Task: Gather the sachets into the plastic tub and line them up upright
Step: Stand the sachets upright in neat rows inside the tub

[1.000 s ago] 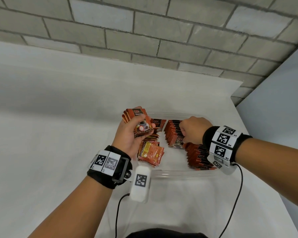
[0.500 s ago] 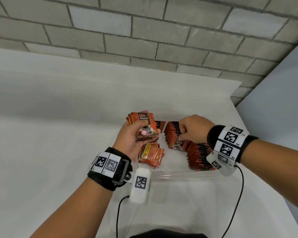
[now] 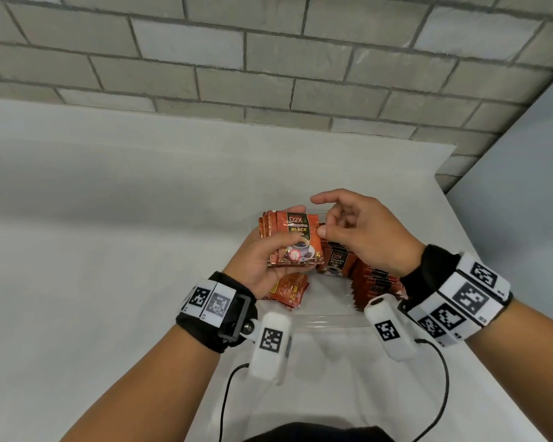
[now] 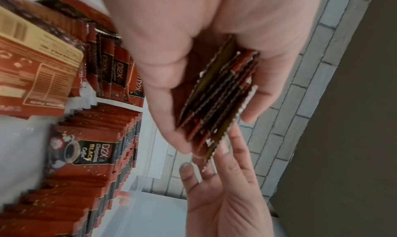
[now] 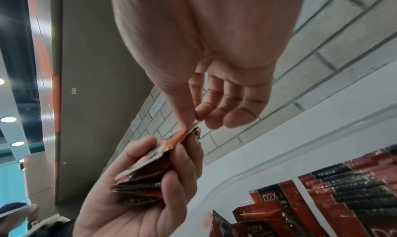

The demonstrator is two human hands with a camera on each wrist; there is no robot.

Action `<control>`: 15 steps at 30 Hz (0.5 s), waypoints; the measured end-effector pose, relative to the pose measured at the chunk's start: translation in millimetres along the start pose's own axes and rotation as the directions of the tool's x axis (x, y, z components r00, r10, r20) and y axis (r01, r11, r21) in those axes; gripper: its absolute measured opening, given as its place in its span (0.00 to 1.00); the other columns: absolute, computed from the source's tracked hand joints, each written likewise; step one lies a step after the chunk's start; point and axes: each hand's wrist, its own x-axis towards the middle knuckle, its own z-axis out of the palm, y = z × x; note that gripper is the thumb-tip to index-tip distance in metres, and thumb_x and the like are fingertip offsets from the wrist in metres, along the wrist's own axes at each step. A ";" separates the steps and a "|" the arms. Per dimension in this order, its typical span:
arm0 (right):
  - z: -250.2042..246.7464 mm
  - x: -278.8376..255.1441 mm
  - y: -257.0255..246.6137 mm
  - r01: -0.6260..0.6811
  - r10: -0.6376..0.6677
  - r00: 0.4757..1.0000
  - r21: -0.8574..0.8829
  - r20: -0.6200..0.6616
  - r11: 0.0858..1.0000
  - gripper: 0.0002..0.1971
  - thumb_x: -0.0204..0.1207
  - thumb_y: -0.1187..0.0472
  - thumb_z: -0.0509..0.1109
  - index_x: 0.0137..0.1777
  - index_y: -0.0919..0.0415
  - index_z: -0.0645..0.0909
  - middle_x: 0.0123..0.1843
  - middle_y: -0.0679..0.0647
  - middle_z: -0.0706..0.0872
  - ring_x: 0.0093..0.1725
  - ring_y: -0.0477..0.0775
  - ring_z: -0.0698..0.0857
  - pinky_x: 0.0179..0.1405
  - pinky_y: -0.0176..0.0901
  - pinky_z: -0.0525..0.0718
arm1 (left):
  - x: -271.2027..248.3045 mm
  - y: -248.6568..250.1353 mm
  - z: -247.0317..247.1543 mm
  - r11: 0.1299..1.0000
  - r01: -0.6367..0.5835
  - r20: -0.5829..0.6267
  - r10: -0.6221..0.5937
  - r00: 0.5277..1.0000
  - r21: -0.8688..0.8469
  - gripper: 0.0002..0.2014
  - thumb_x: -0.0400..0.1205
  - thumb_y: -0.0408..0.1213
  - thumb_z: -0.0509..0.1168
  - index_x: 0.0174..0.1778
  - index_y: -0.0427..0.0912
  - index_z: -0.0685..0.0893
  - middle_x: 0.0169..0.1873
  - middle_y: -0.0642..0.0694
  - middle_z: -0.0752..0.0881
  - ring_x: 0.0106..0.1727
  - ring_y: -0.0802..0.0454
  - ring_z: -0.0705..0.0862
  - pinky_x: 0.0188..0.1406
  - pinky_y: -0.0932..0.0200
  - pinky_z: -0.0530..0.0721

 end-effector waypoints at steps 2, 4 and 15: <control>-1.1 -2.1 0.5 0.003 -0.005 1.000 -0.065 -0.026 0.998 0.20 0.75 0.61 0.74 0.66 0.46 0.79 0.45 0.47 0.80 0.41 0.49 0.81 0.52 0.47 0.83 | -0.8 -1.8 1.9 0.999 -0.003 0.005 0.003 1.000 0.035 0.24 0.68 0.25 0.66 0.61 0.43 0.83 0.49 0.37 0.88 0.47 0.40 0.88 0.48 0.41 0.87; -2.2 -2.7 -0.7 0.005 -0.008 0.999 -0.063 -0.040 0.998 0.21 0.74 0.58 0.75 0.66 0.46 0.78 0.49 0.48 0.80 0.43 0.48 0.82 0.51 0.44 0.84 | -1.3 -3.1 5.9 0.998 -0.012 0.016 0.011 1.000 0.069 0.25 0.66 0.21 0.66 0.60 0.41 0.82 0.45 0.38 0.88 0.45 0.41 0.88 0.45 0.43 0.87; -28.4 6.6 10.7 -0.055 0.123 0.978 -0.360 0.168 0.931 0.06 0.79 0.61 0.70 0.44 0.48 0.79 0.34 0.45 0.78 0.32 0.43 0.74 0.36 0.32 0.74 | 3.1 3.4 -3.4 0.996 -0.072 -0.299 0.082 0.951 0.045 0.14 0.75 0.28 0.68 0.56 0.43 0.81 0.42 0.41 0.87 0.39 0.48 0.88 0.45 0.51 0.86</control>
